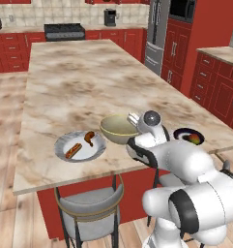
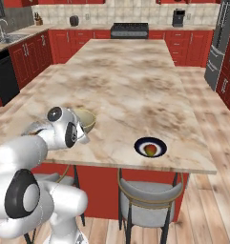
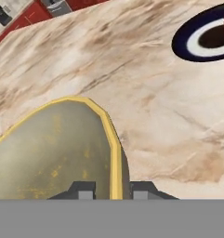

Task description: Take the smaller bowl and place it next to the appetizer plate on the dining counter , and place the larger bowl next to the plate with cooked food.

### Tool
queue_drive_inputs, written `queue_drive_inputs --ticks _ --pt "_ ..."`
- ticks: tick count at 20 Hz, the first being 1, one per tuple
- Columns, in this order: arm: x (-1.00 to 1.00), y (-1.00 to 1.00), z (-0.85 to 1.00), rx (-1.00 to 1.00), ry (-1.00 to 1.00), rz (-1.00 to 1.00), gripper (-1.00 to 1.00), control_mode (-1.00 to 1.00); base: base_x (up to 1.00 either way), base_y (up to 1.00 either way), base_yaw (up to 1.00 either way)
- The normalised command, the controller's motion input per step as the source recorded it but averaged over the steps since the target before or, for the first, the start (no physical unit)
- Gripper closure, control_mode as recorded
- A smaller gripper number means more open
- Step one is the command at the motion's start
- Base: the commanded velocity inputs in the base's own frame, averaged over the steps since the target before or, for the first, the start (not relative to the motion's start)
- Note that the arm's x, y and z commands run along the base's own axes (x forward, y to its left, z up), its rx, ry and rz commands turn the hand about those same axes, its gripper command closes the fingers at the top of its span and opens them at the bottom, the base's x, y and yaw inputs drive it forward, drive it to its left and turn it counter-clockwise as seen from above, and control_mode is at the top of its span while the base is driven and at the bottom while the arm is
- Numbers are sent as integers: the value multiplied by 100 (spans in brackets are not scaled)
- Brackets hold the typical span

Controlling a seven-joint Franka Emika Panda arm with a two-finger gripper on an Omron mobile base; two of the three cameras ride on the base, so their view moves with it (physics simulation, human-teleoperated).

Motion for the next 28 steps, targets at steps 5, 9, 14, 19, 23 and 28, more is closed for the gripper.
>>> queue_drive_inputs --ticks 5,9,14,19,23,28 --pt "17 1 -28 1 -9 21 100 -100 0 0 0" --pt "14 0 -20 4 -9 20 100 -100 0 0 0" --pt "29 -6 -7 4 -14 12 100 -100 0 0 0" --pt "-5 -16 -6 0 -11 3 100 -100 0 0 0" --pt "-5 -5 0 0 -9 0 100 -100 0 0 0" --pt "-3 0 0 0 0 0 -100 -100 0 0 0"
